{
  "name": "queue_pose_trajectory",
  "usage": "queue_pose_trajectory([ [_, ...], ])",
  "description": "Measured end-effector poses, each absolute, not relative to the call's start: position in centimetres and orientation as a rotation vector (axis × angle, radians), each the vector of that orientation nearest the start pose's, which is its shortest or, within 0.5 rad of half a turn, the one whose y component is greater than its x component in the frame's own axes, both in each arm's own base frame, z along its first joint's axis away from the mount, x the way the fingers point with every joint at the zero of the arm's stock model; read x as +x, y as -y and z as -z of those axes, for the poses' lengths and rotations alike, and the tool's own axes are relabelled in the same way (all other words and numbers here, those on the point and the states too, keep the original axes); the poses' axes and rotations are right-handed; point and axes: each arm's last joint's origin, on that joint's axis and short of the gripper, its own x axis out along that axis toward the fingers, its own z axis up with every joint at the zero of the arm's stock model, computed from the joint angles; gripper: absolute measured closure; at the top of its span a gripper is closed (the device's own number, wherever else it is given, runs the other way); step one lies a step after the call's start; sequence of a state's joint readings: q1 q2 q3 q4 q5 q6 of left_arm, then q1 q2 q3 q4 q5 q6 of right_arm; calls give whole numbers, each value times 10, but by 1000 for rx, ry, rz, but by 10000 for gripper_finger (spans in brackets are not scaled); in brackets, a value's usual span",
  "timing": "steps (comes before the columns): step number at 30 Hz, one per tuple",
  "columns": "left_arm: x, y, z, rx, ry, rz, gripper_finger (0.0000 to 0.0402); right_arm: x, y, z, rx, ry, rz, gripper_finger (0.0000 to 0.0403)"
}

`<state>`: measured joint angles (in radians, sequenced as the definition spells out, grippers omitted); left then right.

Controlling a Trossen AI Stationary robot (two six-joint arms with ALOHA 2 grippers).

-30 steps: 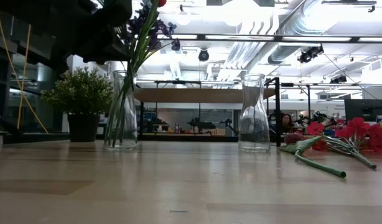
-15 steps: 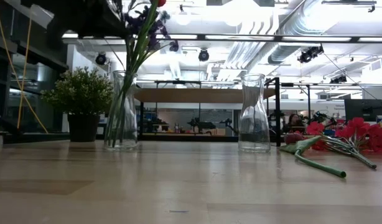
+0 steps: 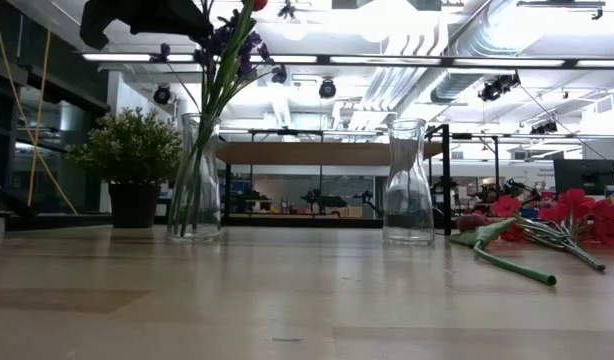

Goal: Pick and place flowers into a vace then onto a shelf
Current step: Put the blue flowers into the left transparent vase

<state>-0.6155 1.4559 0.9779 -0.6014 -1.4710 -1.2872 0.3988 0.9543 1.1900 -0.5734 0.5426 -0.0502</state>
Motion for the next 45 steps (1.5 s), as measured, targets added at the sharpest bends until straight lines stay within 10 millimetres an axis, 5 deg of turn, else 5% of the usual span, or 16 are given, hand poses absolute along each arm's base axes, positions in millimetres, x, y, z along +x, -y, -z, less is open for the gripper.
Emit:
queue_pose_trajectory([
  [29,228,126,-240,-142,-11,-933,362,170,-56,-403,-205,-311,134,308],
  [45,222,121,-216,-159,58,-948,358,170,-56,-403,-207,-311,134,308],
])
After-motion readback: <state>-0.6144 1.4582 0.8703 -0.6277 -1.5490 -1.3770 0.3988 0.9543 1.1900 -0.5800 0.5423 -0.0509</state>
